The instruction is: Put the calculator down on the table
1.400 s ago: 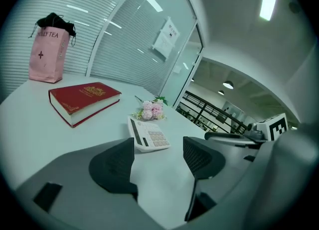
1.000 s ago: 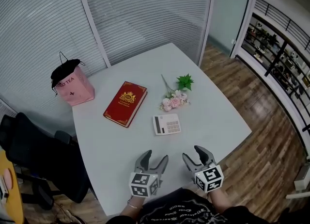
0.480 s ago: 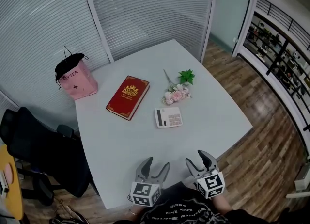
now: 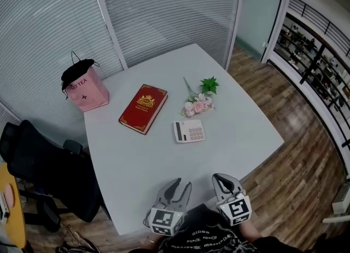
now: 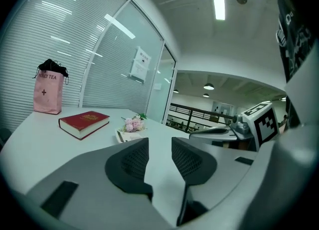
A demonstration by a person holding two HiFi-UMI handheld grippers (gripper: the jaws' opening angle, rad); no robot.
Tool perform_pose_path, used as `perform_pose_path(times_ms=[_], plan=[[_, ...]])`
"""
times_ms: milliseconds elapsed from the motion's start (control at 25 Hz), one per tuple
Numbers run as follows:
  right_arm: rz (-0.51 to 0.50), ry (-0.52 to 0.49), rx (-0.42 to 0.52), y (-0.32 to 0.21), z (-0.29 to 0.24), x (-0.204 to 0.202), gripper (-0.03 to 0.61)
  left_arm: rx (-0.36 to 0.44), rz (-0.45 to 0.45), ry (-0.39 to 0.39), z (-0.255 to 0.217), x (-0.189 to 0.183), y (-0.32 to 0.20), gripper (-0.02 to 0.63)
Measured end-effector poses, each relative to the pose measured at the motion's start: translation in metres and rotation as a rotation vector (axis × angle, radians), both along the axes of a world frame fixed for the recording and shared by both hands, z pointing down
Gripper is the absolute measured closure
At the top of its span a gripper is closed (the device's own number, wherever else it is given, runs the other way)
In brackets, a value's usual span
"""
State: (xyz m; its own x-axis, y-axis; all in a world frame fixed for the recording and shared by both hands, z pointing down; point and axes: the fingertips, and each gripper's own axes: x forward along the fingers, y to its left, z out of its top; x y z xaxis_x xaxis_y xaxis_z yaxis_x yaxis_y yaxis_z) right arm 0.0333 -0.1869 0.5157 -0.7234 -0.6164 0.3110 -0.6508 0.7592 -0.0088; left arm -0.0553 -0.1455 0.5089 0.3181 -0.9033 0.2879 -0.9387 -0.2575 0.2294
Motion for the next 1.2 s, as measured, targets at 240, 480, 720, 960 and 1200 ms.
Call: perform_pose_path(times_ms=[240, 480, 720, 960, 1200], plan=[[-0.053, 0.003, 0.033, 0.001, 0.0, -0.008, 0.569, -0.003, -0.024, 0.045, -0.001, -0.002, -0.001, 0.594], [-0.066, 0.032, 0.023, 0.001, 0.005, -0.014, 0.571, -0.007, -0.013, 0.005, 0.003, -0.005, -0.003, 0.594], [-0.092, 0.066, 0.071, -0.004, 0.009, -0.014, 0.571, -0.021, -0.014, 0.021, 0.004, -0.007, -0.004, 0.594], [-0.099, 0.082, 0.032, -0.001, 0.012, -0.018, 0.571, -0.038, -0.017, 0.024, 0.007, -0.006, -0.004, 0.594], [-0.117, 0.096, 0.064, -0.007, 0.014, -0.018, 0.571, -0.053, -0.027, 0.016, 0.014, -0.008, -0.005, 0.594]])
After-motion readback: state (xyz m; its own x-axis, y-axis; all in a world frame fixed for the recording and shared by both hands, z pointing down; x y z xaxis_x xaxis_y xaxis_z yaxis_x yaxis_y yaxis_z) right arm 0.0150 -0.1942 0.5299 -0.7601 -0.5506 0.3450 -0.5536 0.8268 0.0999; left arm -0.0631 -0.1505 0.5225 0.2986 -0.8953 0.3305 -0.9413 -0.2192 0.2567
